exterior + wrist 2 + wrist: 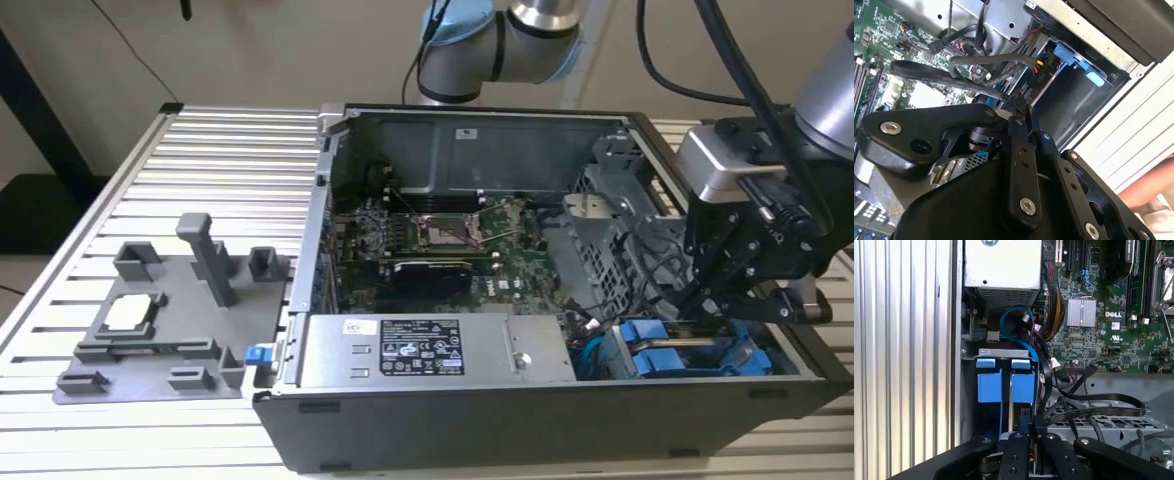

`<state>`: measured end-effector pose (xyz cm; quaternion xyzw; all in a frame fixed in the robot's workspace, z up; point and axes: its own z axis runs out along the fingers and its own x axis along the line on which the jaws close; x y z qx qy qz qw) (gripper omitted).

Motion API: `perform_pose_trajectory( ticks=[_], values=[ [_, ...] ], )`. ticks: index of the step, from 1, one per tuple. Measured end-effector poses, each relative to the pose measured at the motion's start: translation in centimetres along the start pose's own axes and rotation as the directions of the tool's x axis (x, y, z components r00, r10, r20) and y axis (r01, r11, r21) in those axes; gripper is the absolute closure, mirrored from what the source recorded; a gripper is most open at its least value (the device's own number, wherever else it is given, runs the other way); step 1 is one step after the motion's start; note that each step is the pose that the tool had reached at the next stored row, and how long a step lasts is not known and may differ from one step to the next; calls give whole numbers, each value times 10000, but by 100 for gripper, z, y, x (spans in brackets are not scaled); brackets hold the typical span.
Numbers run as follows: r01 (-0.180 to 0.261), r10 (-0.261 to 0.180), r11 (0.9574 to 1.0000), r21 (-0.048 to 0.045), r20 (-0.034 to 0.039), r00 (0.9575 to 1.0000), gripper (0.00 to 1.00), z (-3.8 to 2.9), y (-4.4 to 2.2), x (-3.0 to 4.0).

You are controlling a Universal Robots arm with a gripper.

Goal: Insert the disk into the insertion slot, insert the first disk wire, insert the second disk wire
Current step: 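Insert the second disk wire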

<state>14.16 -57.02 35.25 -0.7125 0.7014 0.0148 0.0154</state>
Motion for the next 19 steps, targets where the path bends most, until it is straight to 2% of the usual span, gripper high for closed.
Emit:
perform_pose_trajectory(
  ticks=[5,19],
  values=[
    [-14,14,10000,1,3,10000,84,5,-2,1],
    [-107,107,9999,18,1,9999,84,66,-63,14]
  ],
)
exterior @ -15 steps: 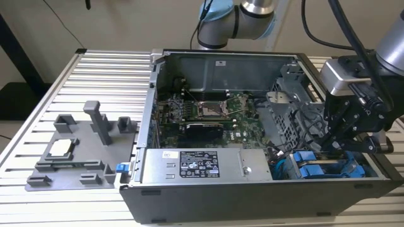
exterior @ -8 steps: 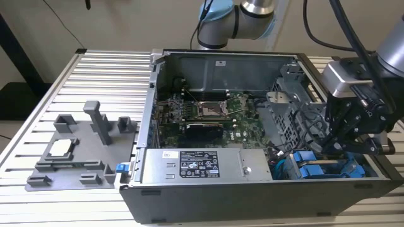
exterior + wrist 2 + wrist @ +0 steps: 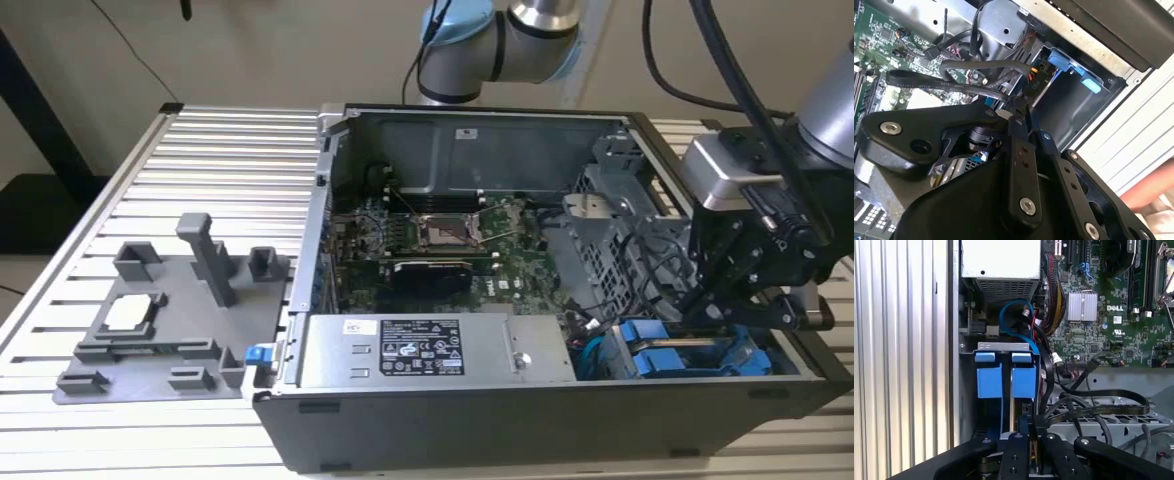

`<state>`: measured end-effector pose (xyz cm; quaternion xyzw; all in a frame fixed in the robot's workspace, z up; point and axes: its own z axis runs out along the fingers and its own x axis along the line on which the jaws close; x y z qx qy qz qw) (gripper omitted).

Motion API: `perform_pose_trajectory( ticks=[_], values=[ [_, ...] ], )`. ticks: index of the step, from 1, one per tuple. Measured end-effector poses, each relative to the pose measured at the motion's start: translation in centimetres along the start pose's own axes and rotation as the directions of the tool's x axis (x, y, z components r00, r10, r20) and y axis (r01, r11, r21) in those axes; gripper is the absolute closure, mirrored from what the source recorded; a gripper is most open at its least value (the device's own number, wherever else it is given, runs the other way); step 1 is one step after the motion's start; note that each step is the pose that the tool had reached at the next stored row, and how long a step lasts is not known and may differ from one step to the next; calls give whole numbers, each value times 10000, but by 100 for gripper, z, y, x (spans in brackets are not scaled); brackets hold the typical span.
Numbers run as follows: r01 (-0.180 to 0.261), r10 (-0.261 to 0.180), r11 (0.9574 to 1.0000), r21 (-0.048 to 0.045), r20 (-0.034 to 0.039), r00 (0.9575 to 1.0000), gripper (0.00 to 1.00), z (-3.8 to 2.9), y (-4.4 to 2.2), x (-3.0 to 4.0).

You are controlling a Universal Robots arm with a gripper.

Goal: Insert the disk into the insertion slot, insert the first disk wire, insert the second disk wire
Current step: 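Insert the second disk wire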

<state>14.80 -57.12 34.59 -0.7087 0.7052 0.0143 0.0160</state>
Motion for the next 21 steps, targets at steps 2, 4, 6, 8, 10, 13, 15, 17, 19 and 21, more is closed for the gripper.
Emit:
perform_pose_trajectory(
  ticks=[2,4,6,8,10,13,15,17,19,21],
  values=[
    [-18,18,10000,7,0,10000,84,9,-5,0],
    [-40,40,10000,17,-1,10000,84,17,-6,1],
    [-46,46,10000,22,-6,10000,84,22,-8,1],
    [-46,46,10000,28,2,10000,84,30,-10,1],
    [-47,47,10000,30,1,10000,84,36,-11,2],
    [-50,50,10000,31,1,10000,84,46,-11,2],
    [-58,58,10000,31,-1,10000,84,61,-11,3],
    [-69,69,10000,32,-5,10000,84,73,-11,3],
    [-77,77,10000,32,-8,10000,84,79,-11,3],
    [-81,81,10000,32,-3,10000,84,82,-11,4]
  ],
)
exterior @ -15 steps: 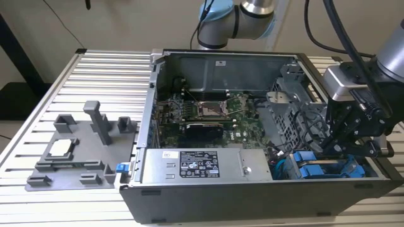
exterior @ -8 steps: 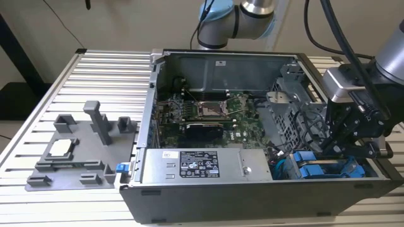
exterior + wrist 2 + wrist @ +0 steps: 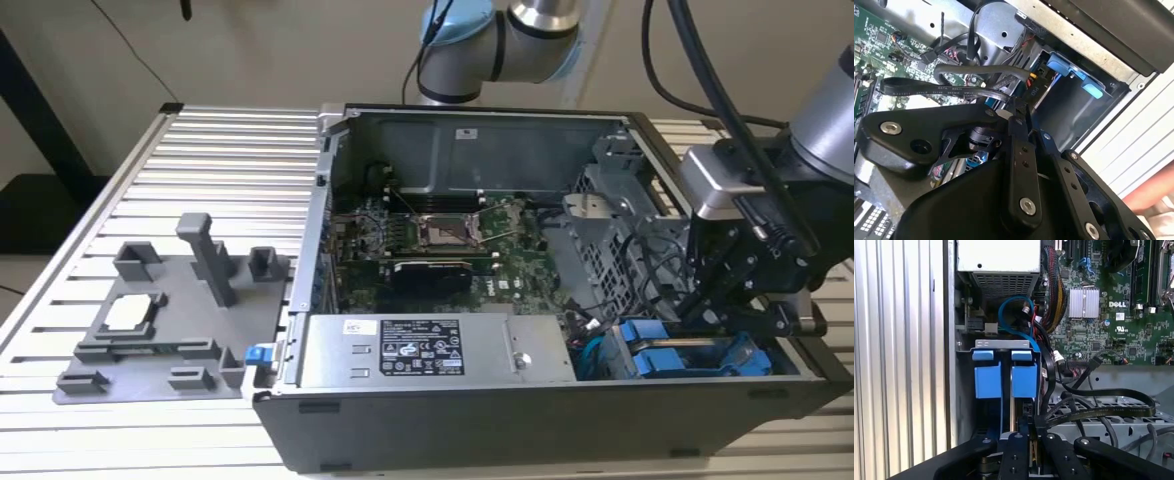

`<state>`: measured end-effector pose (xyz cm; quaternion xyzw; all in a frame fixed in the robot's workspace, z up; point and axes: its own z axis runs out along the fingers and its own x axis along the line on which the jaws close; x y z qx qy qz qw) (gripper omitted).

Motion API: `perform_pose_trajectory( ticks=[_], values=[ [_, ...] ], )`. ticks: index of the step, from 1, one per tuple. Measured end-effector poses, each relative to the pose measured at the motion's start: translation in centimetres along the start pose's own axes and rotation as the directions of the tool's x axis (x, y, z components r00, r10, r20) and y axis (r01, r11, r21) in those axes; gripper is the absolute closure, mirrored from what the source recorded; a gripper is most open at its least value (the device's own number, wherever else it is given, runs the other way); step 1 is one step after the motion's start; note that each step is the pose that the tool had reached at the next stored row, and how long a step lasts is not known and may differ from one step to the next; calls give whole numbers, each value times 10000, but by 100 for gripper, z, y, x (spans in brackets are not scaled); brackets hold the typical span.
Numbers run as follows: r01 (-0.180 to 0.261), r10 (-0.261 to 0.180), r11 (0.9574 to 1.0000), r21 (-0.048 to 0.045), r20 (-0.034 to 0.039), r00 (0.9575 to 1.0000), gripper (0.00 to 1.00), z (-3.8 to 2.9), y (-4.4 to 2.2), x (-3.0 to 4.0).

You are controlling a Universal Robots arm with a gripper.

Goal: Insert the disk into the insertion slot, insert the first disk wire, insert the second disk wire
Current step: 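Insert the second disk wire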

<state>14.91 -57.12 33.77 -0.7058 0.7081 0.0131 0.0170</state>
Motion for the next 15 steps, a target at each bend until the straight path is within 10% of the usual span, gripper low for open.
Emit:
perform_pose_trajectory(
  ticks=[15],
  values=[
    [-45,45,10000,2,11,10000,76,-62,0,-3]
  ],
)
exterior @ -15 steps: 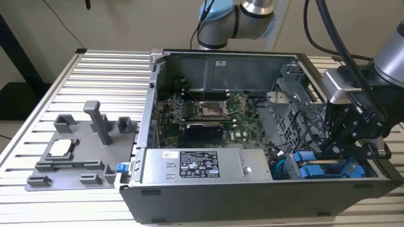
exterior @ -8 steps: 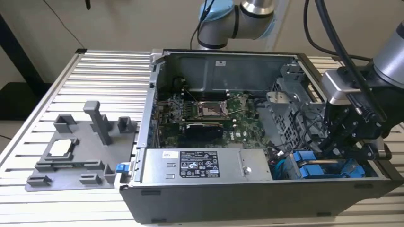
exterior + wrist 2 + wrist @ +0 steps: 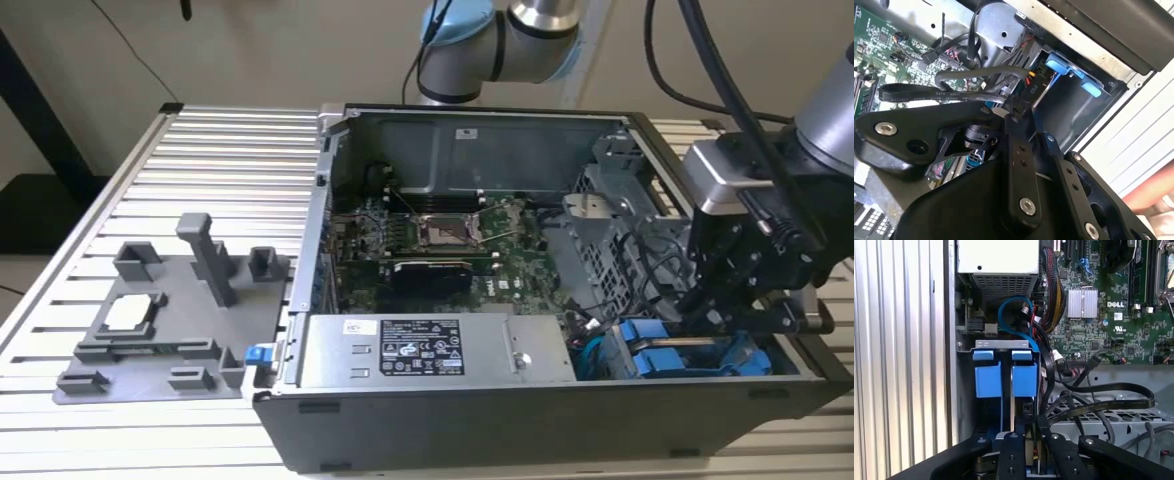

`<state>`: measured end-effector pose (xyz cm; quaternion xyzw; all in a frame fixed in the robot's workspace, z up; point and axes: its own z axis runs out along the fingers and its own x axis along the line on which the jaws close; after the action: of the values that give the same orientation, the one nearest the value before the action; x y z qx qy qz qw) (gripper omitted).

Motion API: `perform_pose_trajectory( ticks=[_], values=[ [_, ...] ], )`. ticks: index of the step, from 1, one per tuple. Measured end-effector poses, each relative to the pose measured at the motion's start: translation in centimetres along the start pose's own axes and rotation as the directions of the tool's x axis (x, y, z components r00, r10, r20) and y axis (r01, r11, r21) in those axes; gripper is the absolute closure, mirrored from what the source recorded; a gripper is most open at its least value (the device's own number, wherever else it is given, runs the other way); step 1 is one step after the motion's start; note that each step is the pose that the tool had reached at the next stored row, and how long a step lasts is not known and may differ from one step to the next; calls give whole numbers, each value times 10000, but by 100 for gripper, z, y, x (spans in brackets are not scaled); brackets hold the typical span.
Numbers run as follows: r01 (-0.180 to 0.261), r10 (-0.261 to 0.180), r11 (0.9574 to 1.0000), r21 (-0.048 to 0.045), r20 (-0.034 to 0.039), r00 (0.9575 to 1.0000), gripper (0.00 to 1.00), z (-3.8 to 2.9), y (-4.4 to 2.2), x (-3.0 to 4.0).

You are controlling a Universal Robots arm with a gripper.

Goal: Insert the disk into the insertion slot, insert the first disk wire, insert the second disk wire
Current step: 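Insert the second disk wire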

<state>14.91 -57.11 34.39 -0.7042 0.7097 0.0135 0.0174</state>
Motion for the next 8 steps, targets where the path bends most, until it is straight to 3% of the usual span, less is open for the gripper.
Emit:
perform_pose_trajectory(
  ticks=[8],
  values=[
    [-11,11,10000,-1,0,10000,76,-197,-1,-8]
  ],
)
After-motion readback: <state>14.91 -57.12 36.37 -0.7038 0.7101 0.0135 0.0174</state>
